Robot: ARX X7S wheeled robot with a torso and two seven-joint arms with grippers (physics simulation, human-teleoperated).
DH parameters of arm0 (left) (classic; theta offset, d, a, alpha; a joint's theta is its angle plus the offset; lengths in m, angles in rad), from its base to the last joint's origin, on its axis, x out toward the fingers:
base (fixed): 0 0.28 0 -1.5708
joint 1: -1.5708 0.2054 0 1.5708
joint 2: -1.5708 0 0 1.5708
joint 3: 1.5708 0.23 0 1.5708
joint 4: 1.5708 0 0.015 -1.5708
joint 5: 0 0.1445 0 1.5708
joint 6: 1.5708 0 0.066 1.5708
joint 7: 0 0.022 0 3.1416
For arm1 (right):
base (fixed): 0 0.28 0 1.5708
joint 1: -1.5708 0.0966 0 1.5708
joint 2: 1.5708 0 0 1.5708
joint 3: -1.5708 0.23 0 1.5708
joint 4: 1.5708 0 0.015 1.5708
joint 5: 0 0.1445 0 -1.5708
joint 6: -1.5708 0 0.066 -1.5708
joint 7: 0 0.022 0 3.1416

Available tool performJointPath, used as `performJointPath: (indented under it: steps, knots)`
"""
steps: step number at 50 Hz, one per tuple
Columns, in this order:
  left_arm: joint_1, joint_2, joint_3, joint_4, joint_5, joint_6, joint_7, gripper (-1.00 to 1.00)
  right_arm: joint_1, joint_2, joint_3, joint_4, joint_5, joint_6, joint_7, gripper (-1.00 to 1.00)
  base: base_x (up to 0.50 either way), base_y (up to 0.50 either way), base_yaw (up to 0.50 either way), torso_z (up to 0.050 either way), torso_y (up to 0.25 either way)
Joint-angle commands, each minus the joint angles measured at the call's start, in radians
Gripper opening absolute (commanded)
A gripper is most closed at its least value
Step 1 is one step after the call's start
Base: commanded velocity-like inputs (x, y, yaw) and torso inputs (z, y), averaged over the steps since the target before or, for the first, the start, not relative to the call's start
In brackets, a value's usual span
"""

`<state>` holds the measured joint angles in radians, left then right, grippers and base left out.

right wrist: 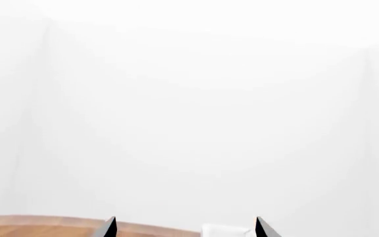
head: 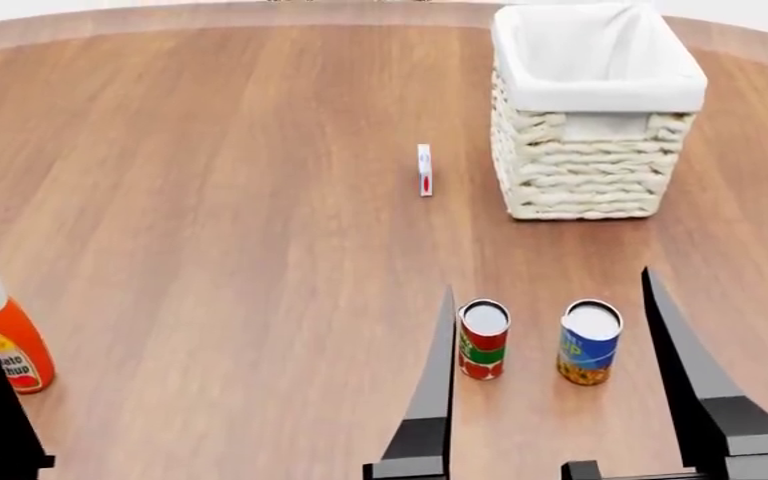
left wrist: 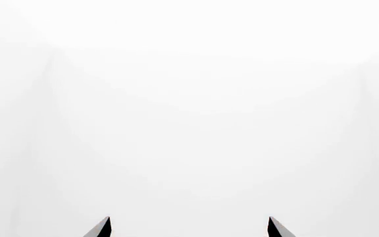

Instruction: Pick up the alphabet soup and the cream cheese box, and put them in the basket.

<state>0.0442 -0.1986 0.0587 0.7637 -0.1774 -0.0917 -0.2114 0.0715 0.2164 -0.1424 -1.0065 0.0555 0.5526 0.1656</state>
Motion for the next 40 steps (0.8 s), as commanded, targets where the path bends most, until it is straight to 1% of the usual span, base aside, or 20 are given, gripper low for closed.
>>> performJointPath:
  steps: [1, 3, 5, 7, 8, 10, 40]
  knots:
    - [0.01, -0.002, -0.009, -0.004, -0.028, 0.009, -0.013, 1.0, -0.003, 0.01, -0.001, 0.025, 0.009, -0.008, 0.01, 1.0, 0.14, 0.0, 0.0, 0.0, 0.0]
    - [0.009, -0.005, -0.006, -0.007, -0.024, 0.009, -0.013, 1.0, 0.005, 0.01, 0.0, 0.016, 0.015, 0.003, 0.011, 1.0, 0.14, 0.0, 0.0, 0.0, 0.0]
    - [0.004, -0.008, -0.006, -0.002, -0.025, 0.001, -0.016, 1.0, -0.019, 0.014, -0.007, 0.046, 0.007, -0.05, 0.013, 1.0, 0.14, 0.0, 0.0, 0.0, 0.0]
    - [0.003, -0.008, -0.005, -0.006, -0.027, 0.005, -0.017, 1.0, -0.025, 0.017, -0.009, 0.055, 0.005, -0.062, 0.015, 1.0, 0.14, 0.0, 0.0, 0.0, 0.0]
    - [0.005, -0.007, -0.001, -0.014, -0.023, 0.011, -0.016, 1.0, -0.003, 0.016, -0.003, 0.035, 0.016, -0.02, 0.013, 1.0, 0.15, 0.0, 0.0, 0.0, 0.0]
    - [0.002, -0.008, 0.003, -0.014, -0.021, 0.007, -0.018, 1.0, 0.006, 0.018, 0.0, 0.027, 0.021, -0.004, 0.014, 1.0, 0.15, 0.0, 0.0, 0.0, 0.0]
    - [0.006, -0.029, 0.015, -0.023, -0.031, 0.02, -0.034, 1.0, 0.011, 0.041, -0.015, 0.024, 0.039, 0.0, 0.04, 1.0, 0.16, 0.0, 0.0, 0.0, 0.0]
